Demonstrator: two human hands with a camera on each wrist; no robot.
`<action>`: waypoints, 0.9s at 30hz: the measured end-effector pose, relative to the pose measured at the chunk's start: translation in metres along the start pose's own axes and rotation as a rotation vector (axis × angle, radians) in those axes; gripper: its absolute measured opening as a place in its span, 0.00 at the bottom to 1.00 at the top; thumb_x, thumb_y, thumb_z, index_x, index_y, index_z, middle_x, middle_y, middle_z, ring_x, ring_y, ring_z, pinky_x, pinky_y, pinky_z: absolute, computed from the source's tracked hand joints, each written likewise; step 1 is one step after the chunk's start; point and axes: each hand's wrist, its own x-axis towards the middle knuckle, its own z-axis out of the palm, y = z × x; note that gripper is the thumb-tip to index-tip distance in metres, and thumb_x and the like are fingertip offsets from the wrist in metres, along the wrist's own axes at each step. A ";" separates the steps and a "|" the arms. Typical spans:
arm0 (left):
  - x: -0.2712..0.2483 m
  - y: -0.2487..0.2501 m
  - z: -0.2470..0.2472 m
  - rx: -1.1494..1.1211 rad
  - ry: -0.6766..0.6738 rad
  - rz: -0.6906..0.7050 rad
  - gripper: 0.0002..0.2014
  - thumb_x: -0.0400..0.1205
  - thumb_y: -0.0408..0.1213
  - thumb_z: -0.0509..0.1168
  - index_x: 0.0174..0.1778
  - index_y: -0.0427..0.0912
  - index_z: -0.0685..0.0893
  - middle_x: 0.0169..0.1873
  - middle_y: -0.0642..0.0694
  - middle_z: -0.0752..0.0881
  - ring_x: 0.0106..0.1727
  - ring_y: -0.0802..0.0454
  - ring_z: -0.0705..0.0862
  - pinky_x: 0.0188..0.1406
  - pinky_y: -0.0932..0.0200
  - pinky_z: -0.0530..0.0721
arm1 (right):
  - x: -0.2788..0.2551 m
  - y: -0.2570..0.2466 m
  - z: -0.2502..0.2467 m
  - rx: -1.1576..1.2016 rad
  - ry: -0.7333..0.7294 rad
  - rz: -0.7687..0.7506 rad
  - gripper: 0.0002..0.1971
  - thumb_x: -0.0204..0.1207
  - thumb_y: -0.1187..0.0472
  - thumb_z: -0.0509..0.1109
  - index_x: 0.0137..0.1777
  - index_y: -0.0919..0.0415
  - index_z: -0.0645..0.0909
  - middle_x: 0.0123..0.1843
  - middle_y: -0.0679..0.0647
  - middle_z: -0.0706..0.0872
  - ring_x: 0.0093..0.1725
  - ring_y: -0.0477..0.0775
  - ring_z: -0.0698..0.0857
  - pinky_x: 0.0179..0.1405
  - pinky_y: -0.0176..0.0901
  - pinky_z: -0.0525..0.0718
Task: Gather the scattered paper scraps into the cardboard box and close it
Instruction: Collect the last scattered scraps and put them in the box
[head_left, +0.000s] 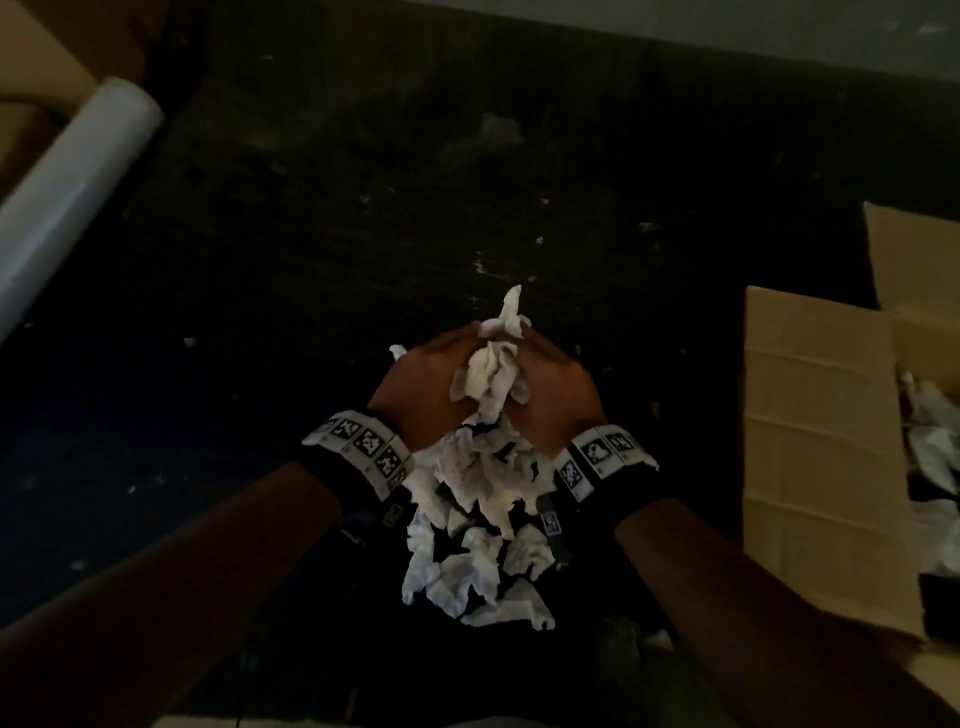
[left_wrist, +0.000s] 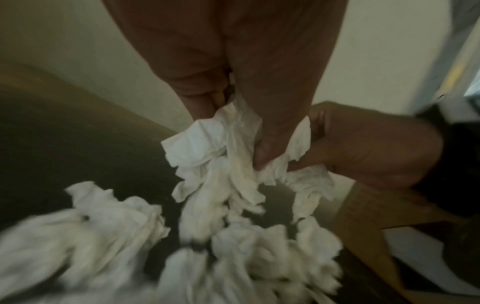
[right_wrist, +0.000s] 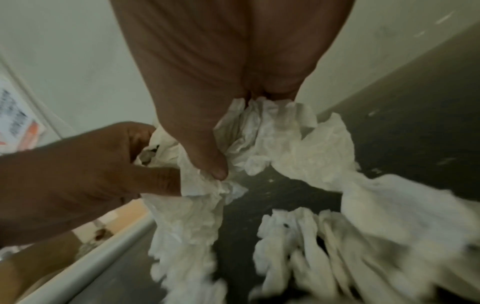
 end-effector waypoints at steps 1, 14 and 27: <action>-0.013 0.005 -0.001 -0.042 0.007 -0.009 0.25 0.81 0.47 0.66 0.74 0.47 0.77 0.71 0.42 0.83 0.71 0.48 0.83 0.69 0.52 0.81 | -0.017 -0.003 -0.002 0.040 0.010 -0.019 0.33 0.78 0.45 0.67 0.83 0.43 0.63 0.86 0.49 0.64 0.79 0.49 0.72 0.75 0.49 0.76; -0.110 0.019 0.007 0.024 -0.236 -0.185 0.52 0.70 0.64 0.67 0.88 0.61 0.49 0.89 0.50 0.40 0.87 0.47 0.29 0.86 0.32 0.43 | -0.128 -0.015 -0.008 0.135 -0.121 -0.059 0.49 0.68 0.41 0.68 0.87 0.40 0.48 0.89 0.45 0.33 0.87 0.57 0.53 0.74 0.53 0.72; -0.125 0.004 0.008 -0.056 -0.173 -0.389 0.52 0.71 0.77 0.65 0.87 0.67 0.49 0.88 0.54 0.42 0.89 0.44 0.43 0.81 0.28 0.64 | -0.140 0.003 -0.008 0.088 -0.001 0.064 0.43 0.70 0.39 0.71 0.85 0.42 0.60 0.88 0.51 0.54 0.84 0.59 0.61 0.77 0.60 0.72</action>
